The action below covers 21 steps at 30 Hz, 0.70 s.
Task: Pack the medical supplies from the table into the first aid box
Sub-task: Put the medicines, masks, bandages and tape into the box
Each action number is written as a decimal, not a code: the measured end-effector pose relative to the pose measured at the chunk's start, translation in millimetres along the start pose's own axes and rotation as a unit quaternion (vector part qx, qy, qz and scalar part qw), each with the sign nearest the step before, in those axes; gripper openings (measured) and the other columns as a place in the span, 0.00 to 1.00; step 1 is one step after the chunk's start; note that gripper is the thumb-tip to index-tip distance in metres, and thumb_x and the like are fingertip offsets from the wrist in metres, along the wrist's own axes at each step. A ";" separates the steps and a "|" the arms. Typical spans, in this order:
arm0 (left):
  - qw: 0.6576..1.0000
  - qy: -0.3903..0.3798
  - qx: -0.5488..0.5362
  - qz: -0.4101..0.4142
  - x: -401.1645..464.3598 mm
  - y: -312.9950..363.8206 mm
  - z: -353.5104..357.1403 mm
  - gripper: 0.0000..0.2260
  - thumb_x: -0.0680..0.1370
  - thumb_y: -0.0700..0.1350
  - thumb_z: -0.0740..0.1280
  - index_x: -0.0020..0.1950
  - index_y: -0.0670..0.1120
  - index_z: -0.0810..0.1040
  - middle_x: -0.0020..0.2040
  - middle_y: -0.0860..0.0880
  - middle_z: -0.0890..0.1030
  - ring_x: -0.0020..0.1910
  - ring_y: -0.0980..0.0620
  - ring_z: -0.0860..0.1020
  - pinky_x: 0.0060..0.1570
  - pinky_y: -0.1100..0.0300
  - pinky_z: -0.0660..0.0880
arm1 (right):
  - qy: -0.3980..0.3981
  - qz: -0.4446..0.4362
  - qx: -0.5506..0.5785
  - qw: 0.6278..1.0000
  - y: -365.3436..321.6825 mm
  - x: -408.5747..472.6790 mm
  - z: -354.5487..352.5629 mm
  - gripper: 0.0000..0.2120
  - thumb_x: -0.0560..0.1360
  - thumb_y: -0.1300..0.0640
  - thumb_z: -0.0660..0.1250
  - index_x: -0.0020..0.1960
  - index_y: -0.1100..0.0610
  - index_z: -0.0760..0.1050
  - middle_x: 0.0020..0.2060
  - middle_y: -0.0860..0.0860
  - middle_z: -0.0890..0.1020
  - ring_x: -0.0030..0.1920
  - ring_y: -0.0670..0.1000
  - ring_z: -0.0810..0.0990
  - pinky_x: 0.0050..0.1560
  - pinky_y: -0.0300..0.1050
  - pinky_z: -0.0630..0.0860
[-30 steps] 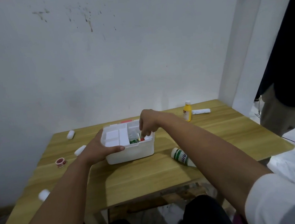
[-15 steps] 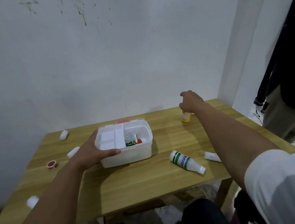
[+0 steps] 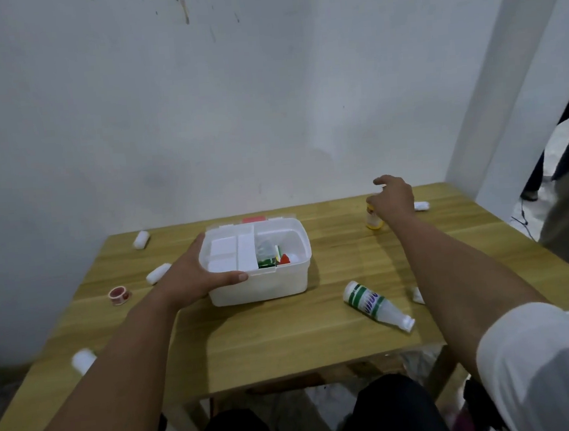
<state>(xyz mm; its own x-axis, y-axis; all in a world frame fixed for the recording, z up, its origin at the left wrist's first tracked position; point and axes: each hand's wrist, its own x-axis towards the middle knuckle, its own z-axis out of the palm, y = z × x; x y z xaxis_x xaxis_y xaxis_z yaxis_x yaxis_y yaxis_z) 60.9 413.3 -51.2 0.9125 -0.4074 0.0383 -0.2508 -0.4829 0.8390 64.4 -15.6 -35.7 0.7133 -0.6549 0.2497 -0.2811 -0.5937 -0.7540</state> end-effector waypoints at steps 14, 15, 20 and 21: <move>1.000 0.005 0.001 -0.016 -4.7 5.2 0.6 0.45 0.65 0.59 0.84 0.77 0.61 0.65 0.67 0.60 0.73 0.66 0.51 0.72 0.56 0.48 0.81 | -0.198 -0.150 0.188 0.950 -136.9 -51.9 3.1 0.13 0.68 0.60 0.82 0.50 0.63 0.85 0.48 0.61 0.87 0.50 0.59 0.87 0.47 0.57 0.86; 1.000 0.005 0.003 -0.019 -4.2 4.3 0.3 0.46 0.65 0.60 0.84 0.77 0.62 0.65 0.67 0.60 0.73 0.66 0.51 0.72 0.56 0.48 0.81 | -0.209 -0.160 0.166 0.950 -139.8 -57.1 6.3 0.13 0.68 0.60 0.82 0.50 0.62 0.85 0.47 0.61 0.87 0.50 0.58 0.87 0.47 0.56 0.86; 1.000 0.004 0.007 -0.025 -1.3 2.5 0.6 0.46 0.65 0.59 0.84 0.77 0.62 0.63 0.68 0.58 0.71 0.67 0.50 0.71 0.61 0.43 0.79 | -0.241 -0.221 -0.011 0.945 -132.8 -77.0 30.5 0.15 0.67 0.56 0.82 0.53 0.58 0.86 0.46 0.52 0.87 0.47 0.52 0.86 0.50 0.53 0.85; 1.000 0.002 0.007 -0.023 -0.8 2.1 0.4 0.46 0.65 0.60 0.84 0.77 0.63 0.63 0.68 0.58 0.71 0.67 0.50 0.70 0.62 0.43 0.79 | -0.248 -0.218 -0.026 0.943 -130.5 -81.1 34.8 0.17 0.68 0.56 0.82 0.55 0.59 0.86 0.48 0.53 0.87 0.47 0.52 0.85 0.51 0.53 0.85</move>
<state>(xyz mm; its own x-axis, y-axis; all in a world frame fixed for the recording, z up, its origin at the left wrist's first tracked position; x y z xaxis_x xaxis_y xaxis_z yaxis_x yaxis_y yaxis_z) 59.6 412.4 -49.7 0.9242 -0.3819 0.0018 -0.2134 -0.5123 0.8319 65.7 131.3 21.3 0.9775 -0.0508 0.2048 0.0873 -0.7863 -0.6116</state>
